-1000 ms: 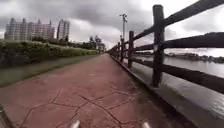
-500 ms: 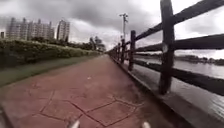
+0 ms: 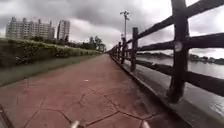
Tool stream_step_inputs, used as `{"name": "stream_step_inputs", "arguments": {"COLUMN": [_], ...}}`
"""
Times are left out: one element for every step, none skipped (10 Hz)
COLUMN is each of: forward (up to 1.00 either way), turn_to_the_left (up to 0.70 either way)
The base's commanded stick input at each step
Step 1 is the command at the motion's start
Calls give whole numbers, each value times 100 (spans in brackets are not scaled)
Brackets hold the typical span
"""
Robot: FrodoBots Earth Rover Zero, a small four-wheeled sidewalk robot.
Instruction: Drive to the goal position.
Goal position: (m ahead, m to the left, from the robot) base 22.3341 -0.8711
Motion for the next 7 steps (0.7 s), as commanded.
{"name": "stream_step_inputs", "arguments": {"forward": [50, 50, 50, 50, 50, 50, 50], "turn_to_the_left": [0, 0, 0, 0, 0, 0, 0]}}
